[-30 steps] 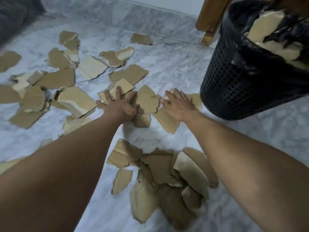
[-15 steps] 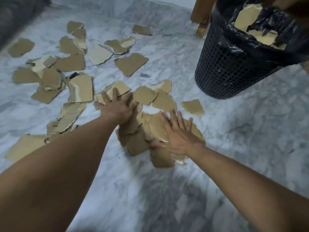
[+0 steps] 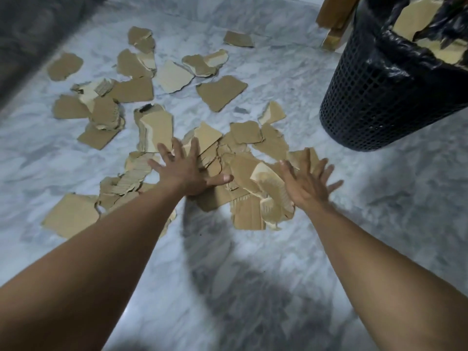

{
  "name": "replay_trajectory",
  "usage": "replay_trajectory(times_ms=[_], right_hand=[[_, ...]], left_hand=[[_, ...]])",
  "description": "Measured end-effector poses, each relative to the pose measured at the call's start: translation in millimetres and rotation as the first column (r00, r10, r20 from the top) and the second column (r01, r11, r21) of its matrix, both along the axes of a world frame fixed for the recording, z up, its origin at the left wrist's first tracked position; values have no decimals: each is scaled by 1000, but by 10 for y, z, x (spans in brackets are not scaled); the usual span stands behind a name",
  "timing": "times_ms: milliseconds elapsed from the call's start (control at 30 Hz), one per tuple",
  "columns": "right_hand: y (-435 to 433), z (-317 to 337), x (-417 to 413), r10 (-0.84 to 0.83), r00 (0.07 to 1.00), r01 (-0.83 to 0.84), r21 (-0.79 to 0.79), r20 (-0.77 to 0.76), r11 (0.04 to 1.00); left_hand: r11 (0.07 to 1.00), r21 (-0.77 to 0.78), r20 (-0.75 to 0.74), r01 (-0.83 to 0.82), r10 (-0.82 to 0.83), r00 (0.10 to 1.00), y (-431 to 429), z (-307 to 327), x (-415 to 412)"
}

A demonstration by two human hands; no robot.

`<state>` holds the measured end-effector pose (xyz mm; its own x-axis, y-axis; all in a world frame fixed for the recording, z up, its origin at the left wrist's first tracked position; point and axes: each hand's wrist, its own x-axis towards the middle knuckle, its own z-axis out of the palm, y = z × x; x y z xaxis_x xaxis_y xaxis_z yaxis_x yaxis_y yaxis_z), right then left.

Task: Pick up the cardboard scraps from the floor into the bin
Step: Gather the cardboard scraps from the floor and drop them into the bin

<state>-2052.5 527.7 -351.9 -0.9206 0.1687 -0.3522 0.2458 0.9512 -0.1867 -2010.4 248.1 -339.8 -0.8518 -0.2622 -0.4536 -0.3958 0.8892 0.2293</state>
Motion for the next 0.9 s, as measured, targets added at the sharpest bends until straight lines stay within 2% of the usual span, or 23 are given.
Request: replay_trajectory(times_ms=[100,200,267,333,400,467,533,600,667,700,767,800,900], right_hand=[[-472,-11,82,137,987,-151,-193,-88,970],[-737,10,175,223,973,-231,-241,-62,943],[-763,-9,182,229,972,-234,-214,-45,948],[-755,-25,187,220,972,-233,-197,-85,952],[-776,-41,194,196,966,-226,-188,-166,956],[-871,-8,235,173,956,-226,-220,-238,949],[-1029,28,271,149,955,-230,-318,-258,920],[-1191,67,289,102,961,-203,-410,-255,889],[-1323,94,265,20,978,-125,-506,-207,853],[-1367,120,241,-23,987,-71,-557,-161,827],[-1403,178,194,-101,994,45,-658,-47,751],[-1397,215,176,-124,992,100,-704,16,703],[-1312,343,202,-80,982,185,-795,170,578]], left_hand=[[998,-57,-74,41,-45,996,189,-69,47],[997,67,-90,47,-40,995,165,9,-31],[977,205,-221,-50,96,971,-13,151,-68],[955,173,-329,-239,285,900,-248,193,-55],[924,30,-198,-380,378,904,-397,176,3],[933,-51,-102,-357,351,931,-382,122,54],[947,10,-117,-321,320,940,-314,104,66],[928,197,-122,-317,345,931,-281,153,64],[859,385,-112,-337,406,907,-278,212,88],[794,494,-97,-353,454,885,-277,244,108],[579,735,-29,-353,547,837,-242,297,164],[484,806,7,-339,566,824,-210,313,192],[355,875,69,-331,584,809,-130,344,238]])
